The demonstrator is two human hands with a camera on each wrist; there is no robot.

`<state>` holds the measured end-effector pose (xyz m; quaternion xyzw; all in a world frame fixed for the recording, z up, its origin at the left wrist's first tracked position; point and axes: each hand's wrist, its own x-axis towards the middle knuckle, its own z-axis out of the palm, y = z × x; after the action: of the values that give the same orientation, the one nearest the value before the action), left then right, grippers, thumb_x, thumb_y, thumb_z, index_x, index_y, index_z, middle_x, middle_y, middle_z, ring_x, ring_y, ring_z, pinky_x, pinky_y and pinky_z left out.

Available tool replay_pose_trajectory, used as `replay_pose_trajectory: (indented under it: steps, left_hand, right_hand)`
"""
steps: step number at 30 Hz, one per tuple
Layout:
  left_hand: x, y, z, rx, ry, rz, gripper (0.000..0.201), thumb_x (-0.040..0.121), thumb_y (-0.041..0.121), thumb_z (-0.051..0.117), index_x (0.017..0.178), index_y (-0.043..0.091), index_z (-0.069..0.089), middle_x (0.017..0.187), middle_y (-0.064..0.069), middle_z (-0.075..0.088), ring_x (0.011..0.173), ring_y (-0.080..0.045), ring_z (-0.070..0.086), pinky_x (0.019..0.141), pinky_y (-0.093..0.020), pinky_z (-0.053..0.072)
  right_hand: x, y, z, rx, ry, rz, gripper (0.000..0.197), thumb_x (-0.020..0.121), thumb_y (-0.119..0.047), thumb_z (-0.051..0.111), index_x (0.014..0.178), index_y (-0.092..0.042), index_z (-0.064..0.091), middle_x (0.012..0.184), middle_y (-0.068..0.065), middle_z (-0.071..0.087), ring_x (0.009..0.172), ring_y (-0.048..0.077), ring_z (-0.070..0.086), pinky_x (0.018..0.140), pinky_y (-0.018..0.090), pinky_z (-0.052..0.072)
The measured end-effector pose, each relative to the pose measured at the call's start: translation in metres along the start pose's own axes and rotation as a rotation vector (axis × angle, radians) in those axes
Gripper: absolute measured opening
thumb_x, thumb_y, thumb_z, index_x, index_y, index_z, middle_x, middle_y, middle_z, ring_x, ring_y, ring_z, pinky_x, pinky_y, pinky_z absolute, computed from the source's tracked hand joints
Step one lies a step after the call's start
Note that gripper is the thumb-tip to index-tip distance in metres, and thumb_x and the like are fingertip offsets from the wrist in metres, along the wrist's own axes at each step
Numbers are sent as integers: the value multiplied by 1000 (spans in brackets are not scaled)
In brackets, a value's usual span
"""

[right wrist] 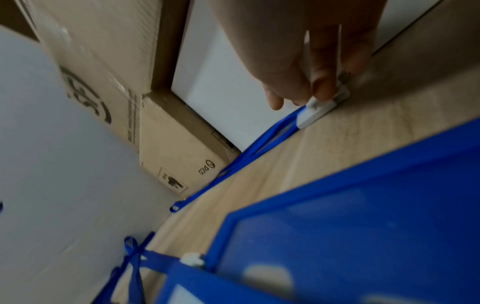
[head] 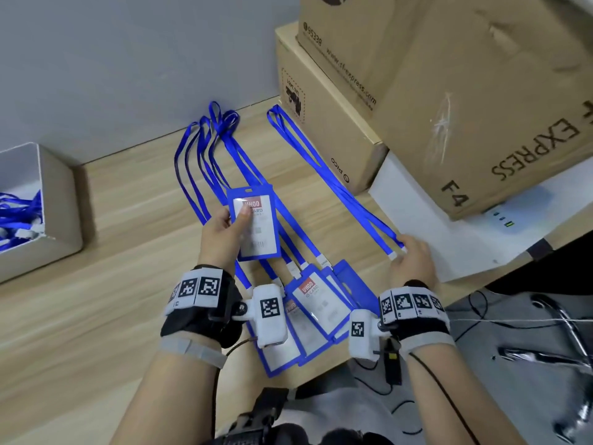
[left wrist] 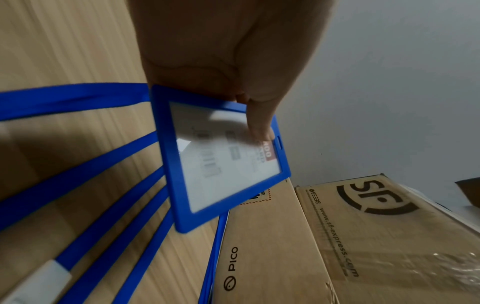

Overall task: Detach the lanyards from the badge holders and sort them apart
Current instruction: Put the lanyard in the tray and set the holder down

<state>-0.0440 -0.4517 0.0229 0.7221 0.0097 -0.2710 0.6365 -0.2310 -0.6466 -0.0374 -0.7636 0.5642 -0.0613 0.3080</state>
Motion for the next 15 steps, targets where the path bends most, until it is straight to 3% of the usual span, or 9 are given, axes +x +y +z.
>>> replay_pose_trajectory:
  steps: [9, 15]
  left_hand:
    - [-4, 4, 7, 3, 27, -9, 12, 89, 32, 58, 91, 22, 63, 105, -10, 68, 102, -31, 64, 88, -57, 50]
    - [-5, 4, 5, 5, 26, 5, 7, 90, 29, 57, 91, 24, 62, 106, -10, 67, 101, -31, 64, 88, -55, 51]
  right_hand:
    - [7, -3, -3, -136, -72, -8, 46, 85, 0, 36, 122, -24, 51, 124, 6, 48, 108, 30, 51, 87, 41, 44]
    - [9, -4, -4, -155, -96, -55, 47, 83, 4, 40, 119, -22, 52, 119, 7, 51, 104, 31, 53, 81, 40, 46]
